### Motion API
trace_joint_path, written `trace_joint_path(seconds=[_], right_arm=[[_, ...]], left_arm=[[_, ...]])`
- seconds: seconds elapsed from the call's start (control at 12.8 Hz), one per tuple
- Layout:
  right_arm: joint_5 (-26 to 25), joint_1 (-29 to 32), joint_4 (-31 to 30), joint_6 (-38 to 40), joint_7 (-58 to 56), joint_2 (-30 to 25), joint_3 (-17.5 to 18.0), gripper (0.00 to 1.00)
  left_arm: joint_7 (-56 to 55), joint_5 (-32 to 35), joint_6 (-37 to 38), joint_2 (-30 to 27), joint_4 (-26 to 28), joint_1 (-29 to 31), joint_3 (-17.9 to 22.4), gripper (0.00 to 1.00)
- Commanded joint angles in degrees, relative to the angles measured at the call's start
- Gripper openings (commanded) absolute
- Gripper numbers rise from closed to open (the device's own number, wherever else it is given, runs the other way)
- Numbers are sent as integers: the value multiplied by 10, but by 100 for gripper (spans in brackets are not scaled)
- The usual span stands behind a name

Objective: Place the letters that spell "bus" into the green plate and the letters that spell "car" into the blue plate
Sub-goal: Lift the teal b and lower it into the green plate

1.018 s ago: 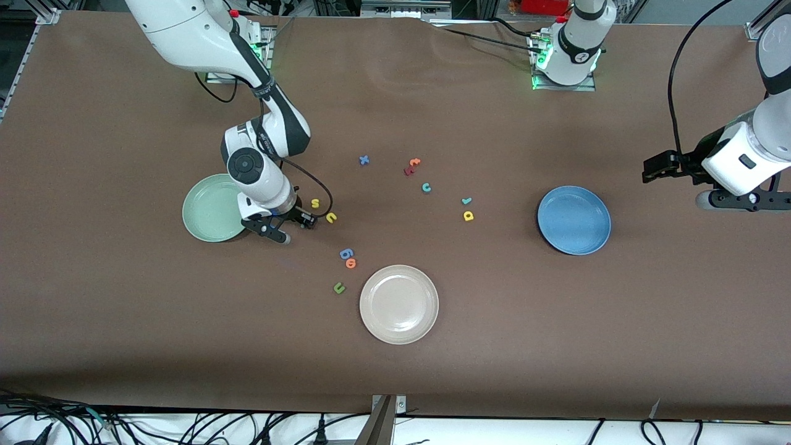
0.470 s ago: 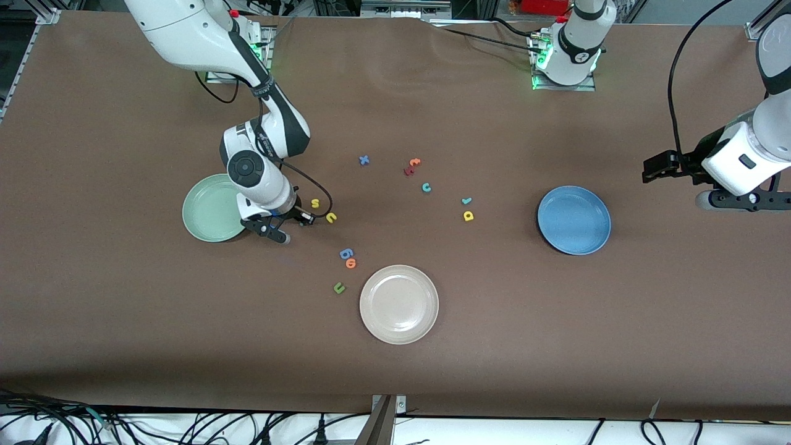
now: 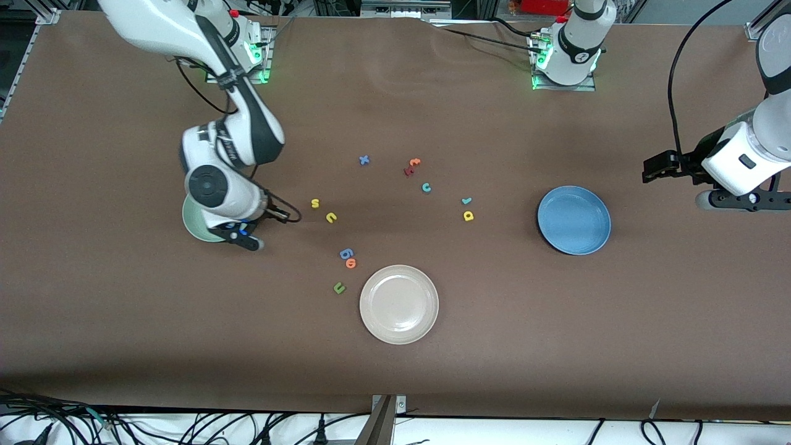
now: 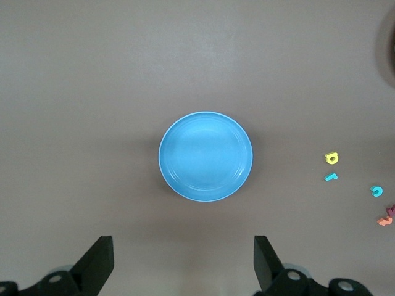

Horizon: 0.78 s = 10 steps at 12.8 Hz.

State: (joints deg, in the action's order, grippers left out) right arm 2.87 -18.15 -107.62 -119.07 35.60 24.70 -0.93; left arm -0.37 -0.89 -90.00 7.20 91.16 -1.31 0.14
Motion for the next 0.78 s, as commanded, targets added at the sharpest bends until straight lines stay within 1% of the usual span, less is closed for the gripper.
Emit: trace_joint_path(seconds=[0.0,0.16,0.23,0.31,0.39,0.63,0.7], right_arm=[[10,8,-18,40,-126,-16,-48,0],[10,8,-36,41,-228,-16,-96,0],[10,8,-48,35,-267,-14,-113,0],[10,11,-58,28,-298,-10,-122,0],[11,17,-67,17,-321,-8,-125,0],[11,40,-113,-53,-372,0,-124,0],[11,42,-116,-57,-376,1,-124,0]], left_arm=[[9,19,-3,-7,5,1,-2,100],[9,19,-3,-7,5,1,-3,100],[10,19,-3,-7,5,1,-3,100],[9,19,-3,-7,5,1,-3,100],[9,19,-3,-7,5,1,-3,100],[10,19,-3,-7,5,1,-3,100],[9,19,-3,-6,5,1,-3,100]])
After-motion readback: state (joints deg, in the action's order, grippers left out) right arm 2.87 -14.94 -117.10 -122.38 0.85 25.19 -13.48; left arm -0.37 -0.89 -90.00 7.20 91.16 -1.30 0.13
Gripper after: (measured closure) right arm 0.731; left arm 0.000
